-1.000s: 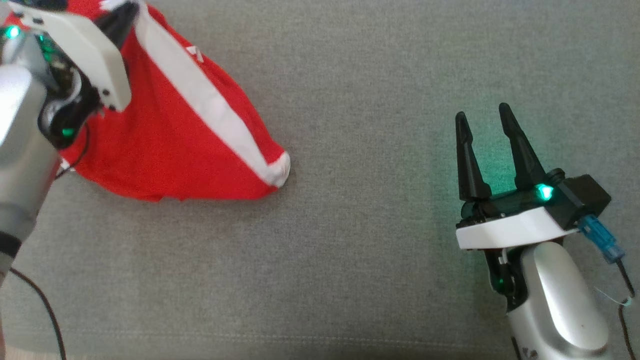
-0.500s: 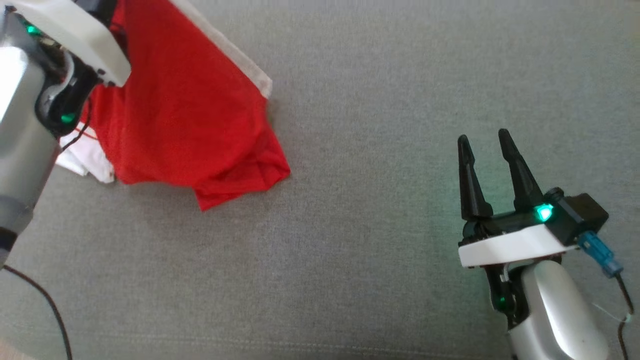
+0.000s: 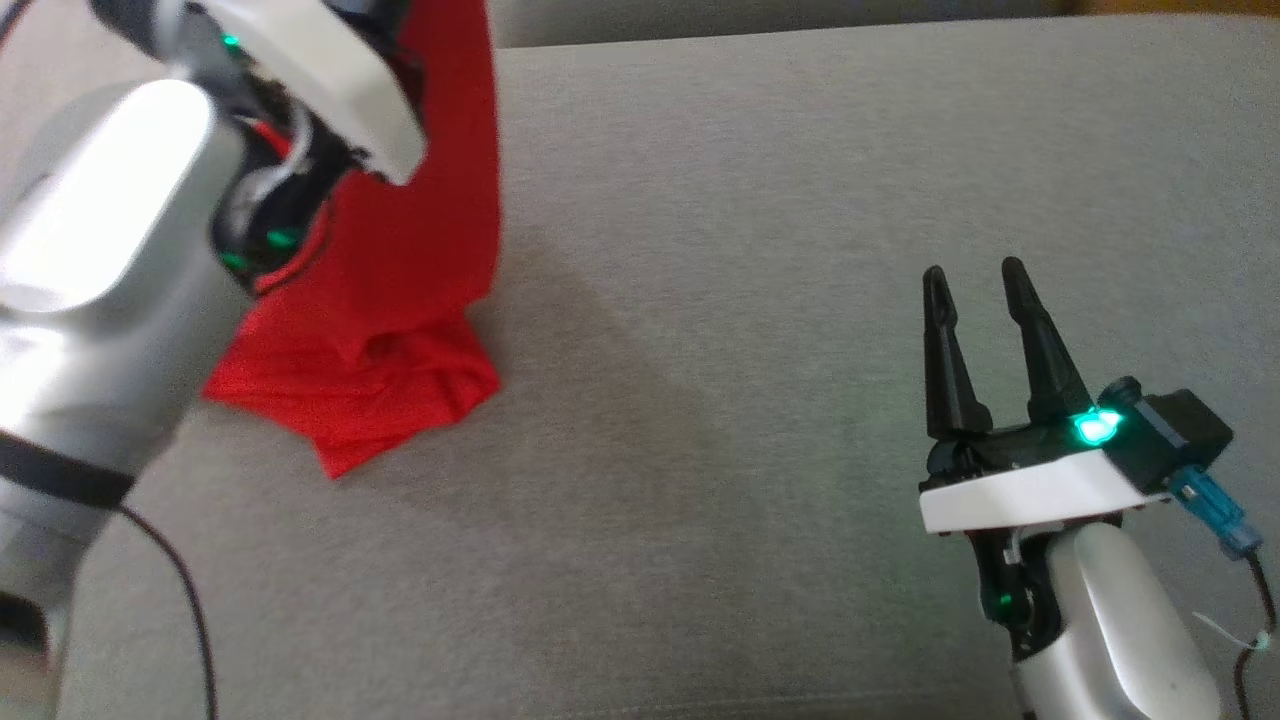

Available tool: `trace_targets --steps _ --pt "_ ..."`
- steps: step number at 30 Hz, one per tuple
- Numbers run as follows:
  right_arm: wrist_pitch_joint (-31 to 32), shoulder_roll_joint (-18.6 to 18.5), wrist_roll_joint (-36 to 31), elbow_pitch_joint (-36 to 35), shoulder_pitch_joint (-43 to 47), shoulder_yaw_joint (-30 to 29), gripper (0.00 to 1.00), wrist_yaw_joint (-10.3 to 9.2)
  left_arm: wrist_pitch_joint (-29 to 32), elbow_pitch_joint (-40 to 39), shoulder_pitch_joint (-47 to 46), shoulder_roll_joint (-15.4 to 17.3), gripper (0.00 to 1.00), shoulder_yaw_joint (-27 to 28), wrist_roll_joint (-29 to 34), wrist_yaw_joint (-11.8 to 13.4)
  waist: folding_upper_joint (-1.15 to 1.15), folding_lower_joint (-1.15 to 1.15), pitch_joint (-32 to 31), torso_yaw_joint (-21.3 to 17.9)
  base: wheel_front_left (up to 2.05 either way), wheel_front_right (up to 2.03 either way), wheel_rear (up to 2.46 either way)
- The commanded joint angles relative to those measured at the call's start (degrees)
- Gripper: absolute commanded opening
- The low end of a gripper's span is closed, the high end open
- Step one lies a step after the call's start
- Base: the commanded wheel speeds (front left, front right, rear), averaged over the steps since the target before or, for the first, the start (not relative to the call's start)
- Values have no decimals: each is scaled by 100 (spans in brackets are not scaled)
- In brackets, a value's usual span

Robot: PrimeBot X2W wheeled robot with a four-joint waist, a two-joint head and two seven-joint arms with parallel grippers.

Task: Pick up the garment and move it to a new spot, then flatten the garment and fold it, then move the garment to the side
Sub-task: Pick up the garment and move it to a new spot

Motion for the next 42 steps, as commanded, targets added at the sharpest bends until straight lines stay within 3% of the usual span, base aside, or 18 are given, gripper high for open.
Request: trace_targets --steps 1,10,16,20,24,33,38,39,40,42 --pt "-61 -12 56 -219 -158 168 100 44 27 -168 -395 90 0 200 -31 61 0 0 10 -363 0 0 0" --pt "-61 -12 414 -278 -312 458 100 44 -51 59 -922 -819 0 212 -86 167 0 0 -27 -1571 0 0 0" --pt "-61 -12 534 -371 -300 485 100 44 -424 410 -1385 -1340 0 478 -183 162 0 0 -4 -1899 0 0 0" --pt "-61 -12 520 -407 -247 414 100 44 -678 700 -1561 -1587 0 609 -50 167 0 0 25 -1876 0 0 0" --pt "-61 -12 475 -433 -188 271 100 44 -760 1009 -1170 -1660 0 516 116 82 0 0 60 -1654 0 0 0" --pt "-61 -12 246 -441 -172 120 100 44 -793 1592 778 -1336 0 574 454 0 0 0 187 -1088 0 0 0" --pt "-61 -12 93 -417 -171 32 100 44 -794 1868 1651 -1345 0 809 704 24 0 0 188 -803 0 0 0" --pt "-61 -12 64 -406 -169 29 100 44 -794 1874 1760 -1366 91 922 752 57 0 0 179 -761 0 0 0" --pt "-61 -12 38 -398 -161 14 100 44 -794 1883 1872 -1396 100 1031 793 77 0 0 161 -708 0 0 0" --pt "-61 -12 -1 -383 -134 -8 100 44 -794 1861 2059 -1450 100 1249 892 86 0 0 126 -611 0 0 0"
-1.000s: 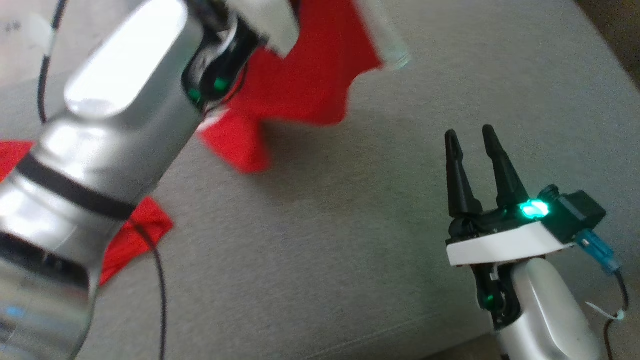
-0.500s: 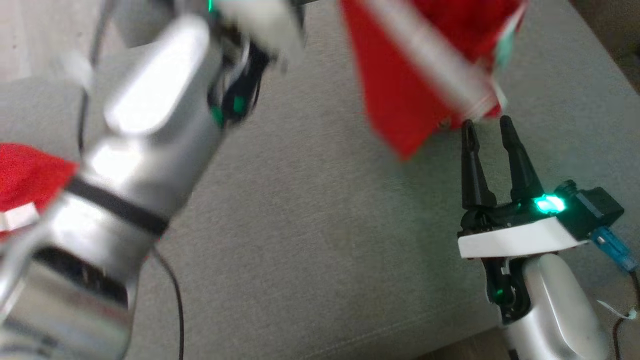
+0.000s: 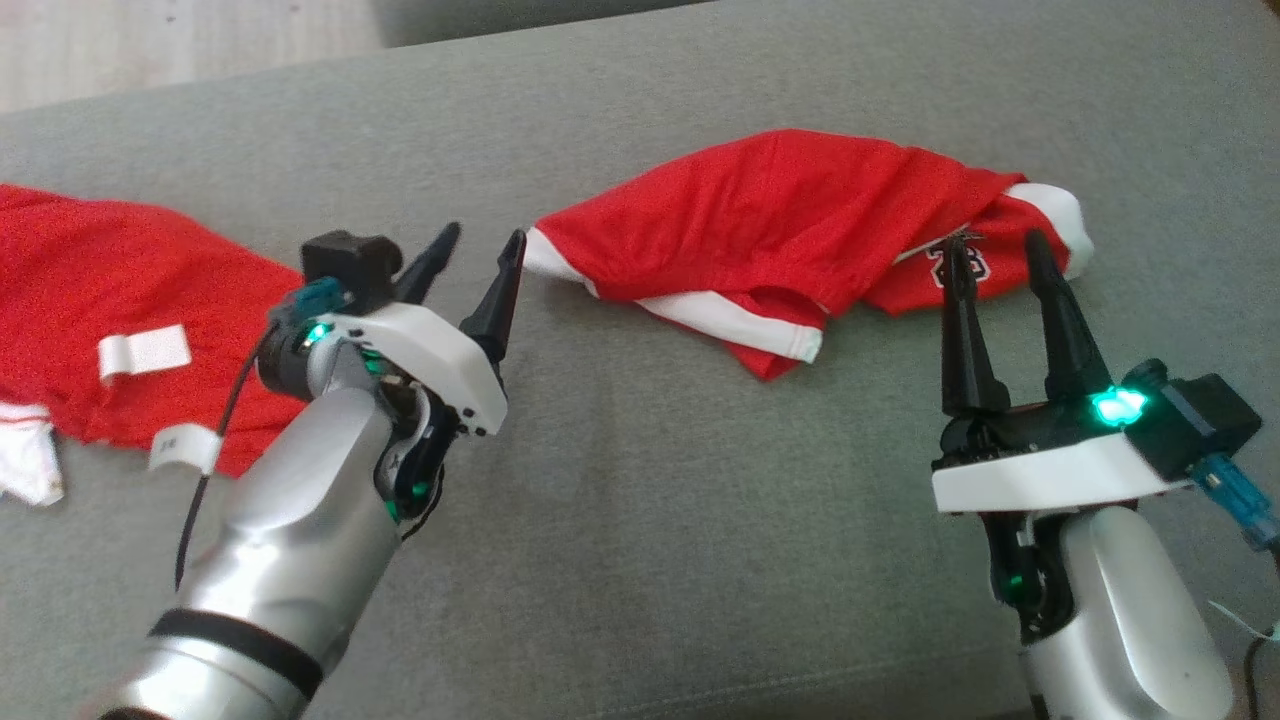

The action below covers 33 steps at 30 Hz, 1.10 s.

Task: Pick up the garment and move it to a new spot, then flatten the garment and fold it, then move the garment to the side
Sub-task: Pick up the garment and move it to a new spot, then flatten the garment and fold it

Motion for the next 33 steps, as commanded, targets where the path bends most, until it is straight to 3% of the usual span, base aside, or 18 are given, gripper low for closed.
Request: trace_targets --steps 1,8,16,25,33 --pt "-52 -15 -46 -165 -12 83 100 44 -70 -197 -138 54 100 393 84 31 0 0 -61 137 0 0 0" --pt "-52 -15 -219 -64 151 64 100 44 -70 -901 454 -85 100 1442 630 -5 0 0 -290 450 0 0 0" --pt "-52 -15 -382 17 459 -43 100 44 -71 -2559 1719 -115 100 2598 1672 -106 0 0 -611 742 0 0 0" --pt "-52 -15 -487 176 865 -269 100 44 -71 -3685 3331 -505 100 3304 2322 -287 0 0 -763 920 0 0 0" --pt "-52 -15 -363 589 772 -354 100 44 -71 -3769 3470 -677 100 3463 2415 -400 0 0 -649 1105 0 0 0"
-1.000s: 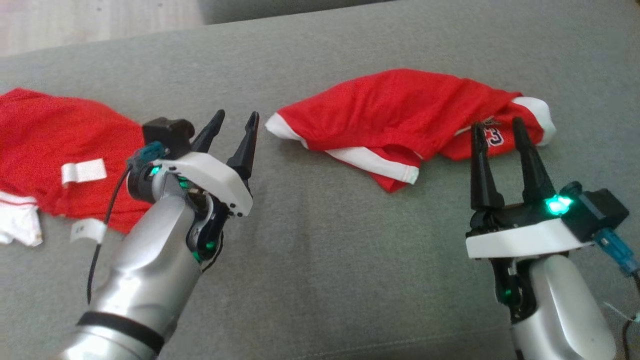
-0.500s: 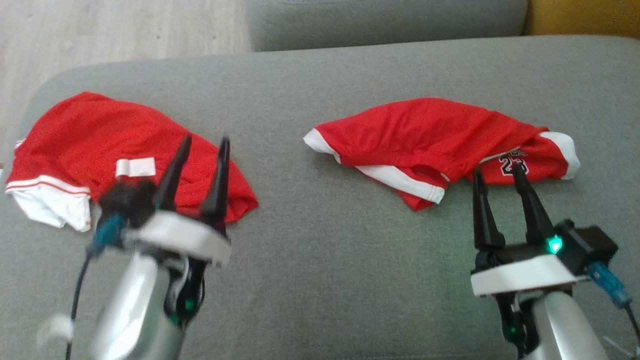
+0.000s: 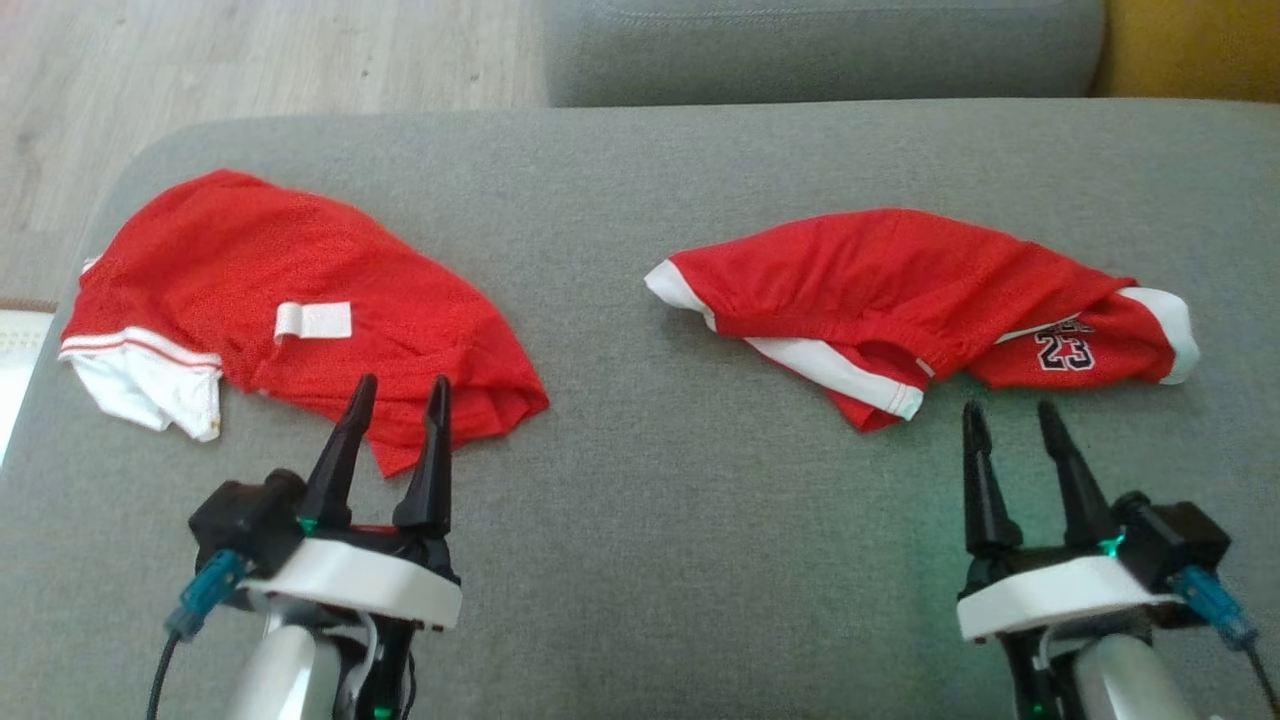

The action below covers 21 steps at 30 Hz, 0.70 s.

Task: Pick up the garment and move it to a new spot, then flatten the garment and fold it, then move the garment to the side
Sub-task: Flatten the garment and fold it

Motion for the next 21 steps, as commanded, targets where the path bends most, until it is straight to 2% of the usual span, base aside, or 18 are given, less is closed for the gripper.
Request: trace_targets --steps 1,12,21 --pt "-52 -23 123 70 -296 177 100 44 -35 -201 -285 -14 100 167 60 -44 0 0 80 66 0 0 0" --pt "-40 -23 1433 2022 -1333 601 100 44 -35 -84 -432 -26 100 -68 -14 -92 0 0 409 375 0 0 0" --pt "-50 -23 1945 2688 -1829 727 100 44 -35 -41 -495 -26 100 -111 -57 -77 0 0 519 483 0 0 0"
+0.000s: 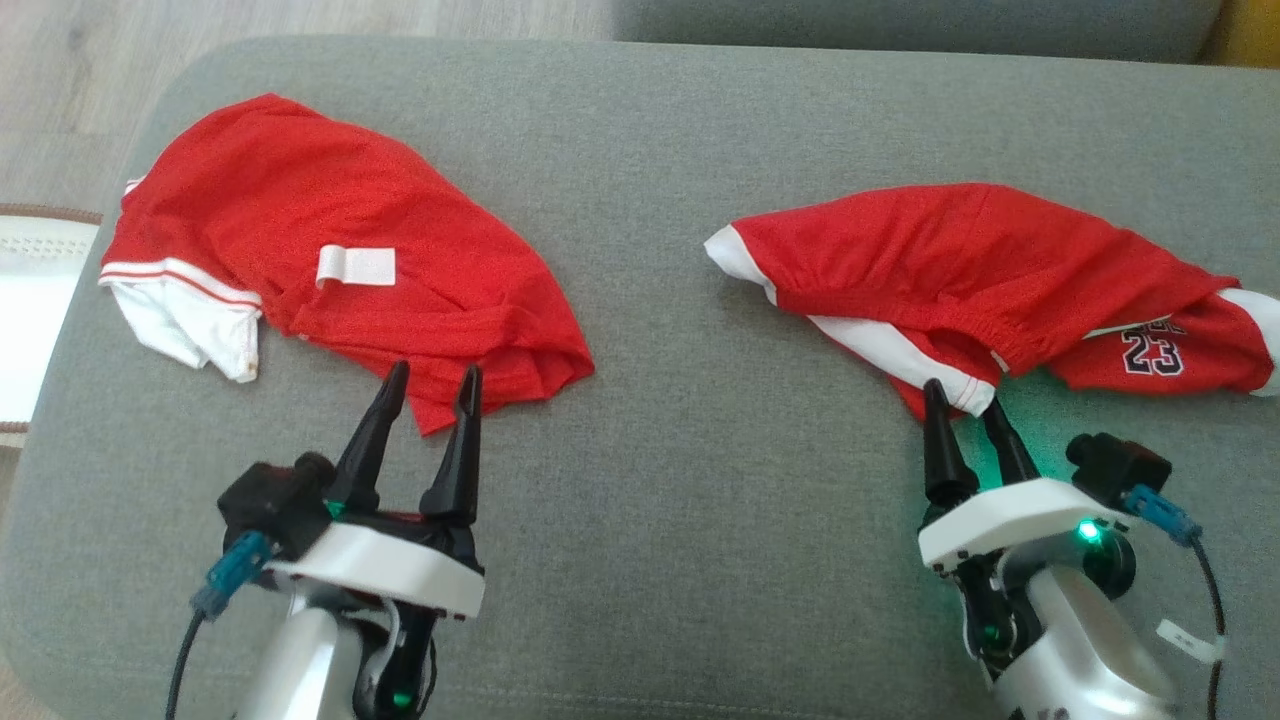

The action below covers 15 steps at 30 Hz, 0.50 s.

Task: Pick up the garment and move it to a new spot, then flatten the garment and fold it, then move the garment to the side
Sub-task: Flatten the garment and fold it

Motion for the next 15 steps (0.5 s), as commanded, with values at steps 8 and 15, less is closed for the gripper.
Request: trace_targets --steps 8,15 --pt "-55 -18 134 -26 -337 308 57 44 -35 -149 -315 11 100 102 -57 47 0 0 13 -9 0 0 0" --pt "-55 -18 -31 -270 -259 225 0 44 -35 -132 -277 11 100 149 -80 85 0 0 -61 -166 0 0 0"
